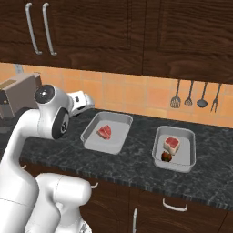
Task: Place one bell pepper and one steak in each tupperware on the nearby counter, to pack two identical lunches.
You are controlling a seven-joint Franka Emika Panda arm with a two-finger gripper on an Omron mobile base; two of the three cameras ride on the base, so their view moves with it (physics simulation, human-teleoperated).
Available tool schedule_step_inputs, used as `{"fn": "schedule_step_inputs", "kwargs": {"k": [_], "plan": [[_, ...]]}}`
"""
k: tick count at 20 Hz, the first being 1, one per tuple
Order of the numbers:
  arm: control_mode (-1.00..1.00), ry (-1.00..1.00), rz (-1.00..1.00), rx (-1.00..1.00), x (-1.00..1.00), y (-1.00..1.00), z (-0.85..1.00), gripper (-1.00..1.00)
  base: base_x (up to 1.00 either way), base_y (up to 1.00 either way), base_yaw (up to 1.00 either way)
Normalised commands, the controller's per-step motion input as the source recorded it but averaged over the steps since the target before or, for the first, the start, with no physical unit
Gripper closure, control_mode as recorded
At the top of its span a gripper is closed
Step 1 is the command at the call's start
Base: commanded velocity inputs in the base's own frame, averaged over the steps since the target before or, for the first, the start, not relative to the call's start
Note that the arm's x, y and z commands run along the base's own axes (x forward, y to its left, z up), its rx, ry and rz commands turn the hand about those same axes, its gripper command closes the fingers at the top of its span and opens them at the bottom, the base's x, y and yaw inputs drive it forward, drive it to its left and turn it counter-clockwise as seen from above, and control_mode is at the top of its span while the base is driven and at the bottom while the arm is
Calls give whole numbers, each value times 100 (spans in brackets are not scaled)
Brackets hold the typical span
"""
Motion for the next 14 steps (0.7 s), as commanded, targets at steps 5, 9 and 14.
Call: {"fn": "schedule_step_inputs", "kwargs": {"k": [5, 9, 14], "plan": [[-100, 13, -15, 0, 38, -47, -61, 100, 0, 0, 0], [-100, 25, -16, 6, 56, -43, -70, 100, 0, 0, 0], [-100, 13, -29, 23, 41, -6, -57, 100, 0, 0, 0]]}}
